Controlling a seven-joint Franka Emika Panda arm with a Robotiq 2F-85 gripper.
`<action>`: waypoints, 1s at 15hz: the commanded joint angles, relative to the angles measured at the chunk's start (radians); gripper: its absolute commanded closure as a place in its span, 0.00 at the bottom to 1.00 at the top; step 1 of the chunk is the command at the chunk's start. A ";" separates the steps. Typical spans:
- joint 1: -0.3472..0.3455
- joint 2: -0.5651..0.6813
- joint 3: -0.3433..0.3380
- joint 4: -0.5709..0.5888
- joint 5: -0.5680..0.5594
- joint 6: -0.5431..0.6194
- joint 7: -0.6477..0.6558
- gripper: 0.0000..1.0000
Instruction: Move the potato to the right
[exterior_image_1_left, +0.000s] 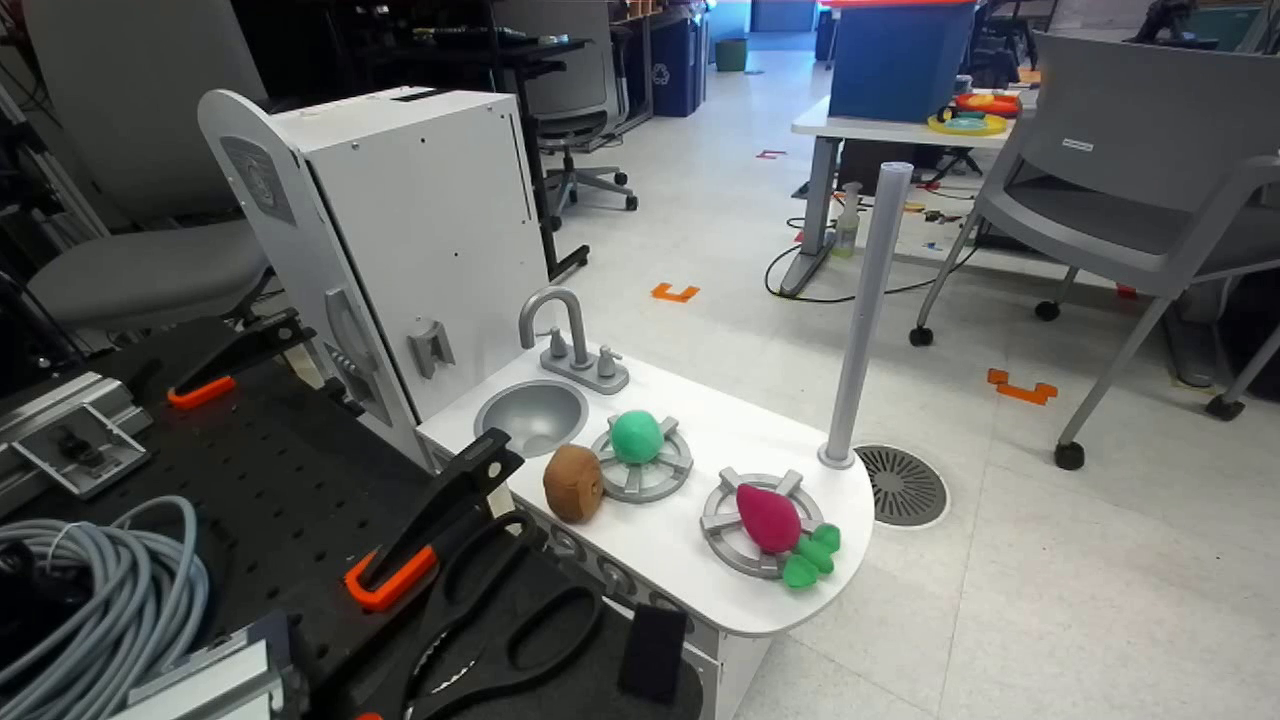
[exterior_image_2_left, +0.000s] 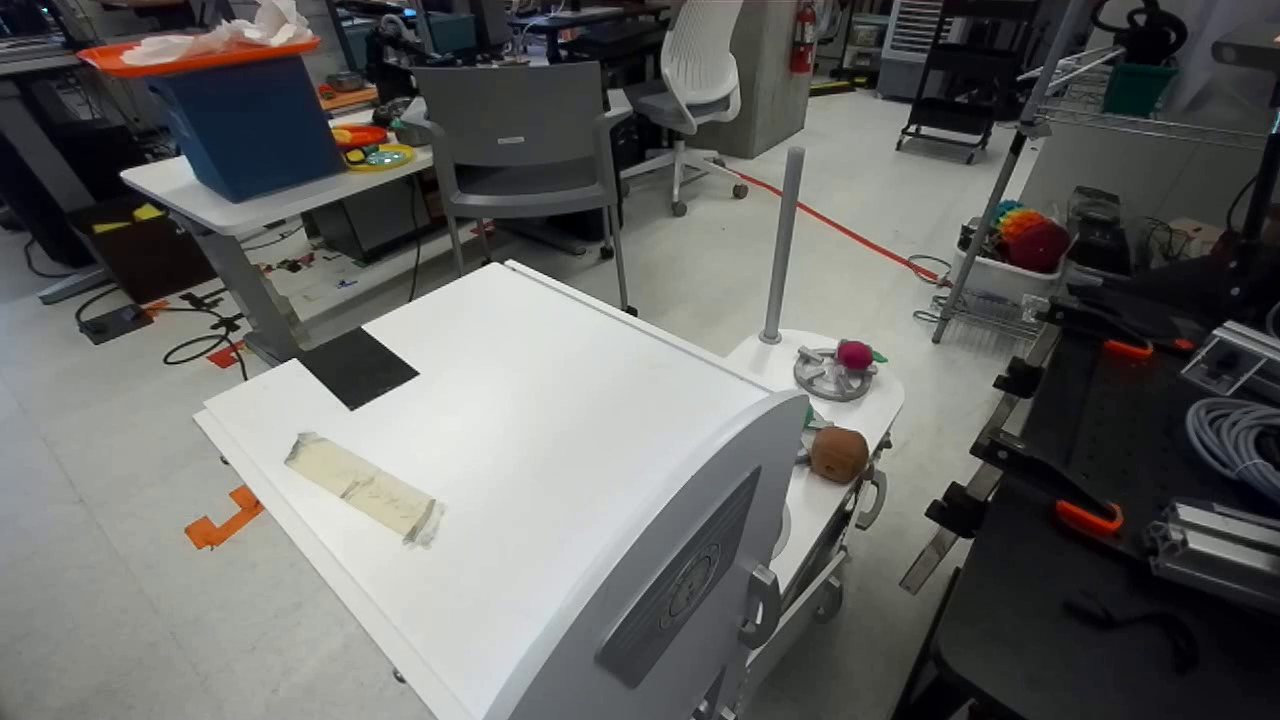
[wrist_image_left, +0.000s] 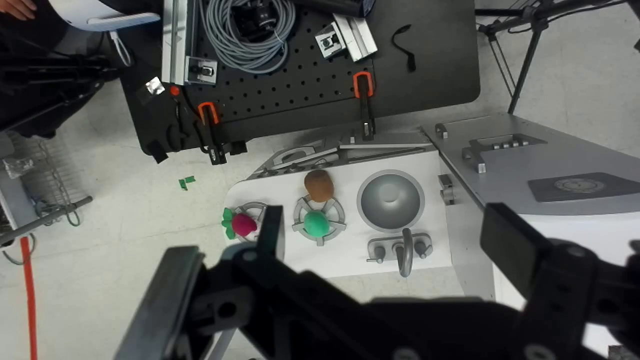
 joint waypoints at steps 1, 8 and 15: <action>0.018 0.005 -0.013 0.003 -0.007 -0.002 0.008 0.00; -0.018 0.079 -0.082 -0.130 -0.116 0.197 -0.060 0.00; -0.077 0.388 -0.232 -0.290 -0.153 0.742 -0.170 0.00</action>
